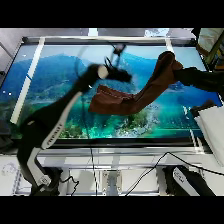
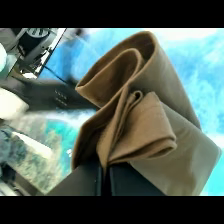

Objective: Fold the shirts.

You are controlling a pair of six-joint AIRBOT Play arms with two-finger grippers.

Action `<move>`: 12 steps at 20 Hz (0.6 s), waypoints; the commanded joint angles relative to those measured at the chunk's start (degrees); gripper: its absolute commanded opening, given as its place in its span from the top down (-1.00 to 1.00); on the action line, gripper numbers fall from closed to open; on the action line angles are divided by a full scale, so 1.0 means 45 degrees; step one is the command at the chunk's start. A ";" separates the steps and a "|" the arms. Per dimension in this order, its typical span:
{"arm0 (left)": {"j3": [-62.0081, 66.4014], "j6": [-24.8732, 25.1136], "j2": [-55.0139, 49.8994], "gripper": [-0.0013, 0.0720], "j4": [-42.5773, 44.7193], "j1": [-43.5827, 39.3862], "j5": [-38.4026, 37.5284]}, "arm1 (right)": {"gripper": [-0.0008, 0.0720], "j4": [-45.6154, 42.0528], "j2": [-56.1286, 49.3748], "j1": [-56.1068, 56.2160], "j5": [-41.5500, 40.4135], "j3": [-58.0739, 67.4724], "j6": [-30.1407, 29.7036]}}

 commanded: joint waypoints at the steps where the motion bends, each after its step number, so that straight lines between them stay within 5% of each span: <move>1: 0.1049 -0.0845 0.1554 0.93 0.3410 0.1496 -0.2370 | 0.91 -0.1331 -0.0257 0.2064 -0.2249 -0.0005 0.0364; 10: 0.1025 -0.0831 0.2803 0.93 0.3711 0.3050 -0.4828 | 0.91 -0.2647 -0.4707 1.0054 -0.9811 0.0005 0.1603; 11: 0.1025 -0.0826 0.2803 0.93 0.3755 0.3050 -0.4925 | 0.79 -0.2701 -0.4979 1.0452 -1.0214 0.0005 0.1443; 12: 0.1025 -0.0821 0.2803 0.92 0.3823 0.3050 -0.4935 | 0.44 -0.2846 -0.5085 1.0671 -1.0496 0.0005 0.1025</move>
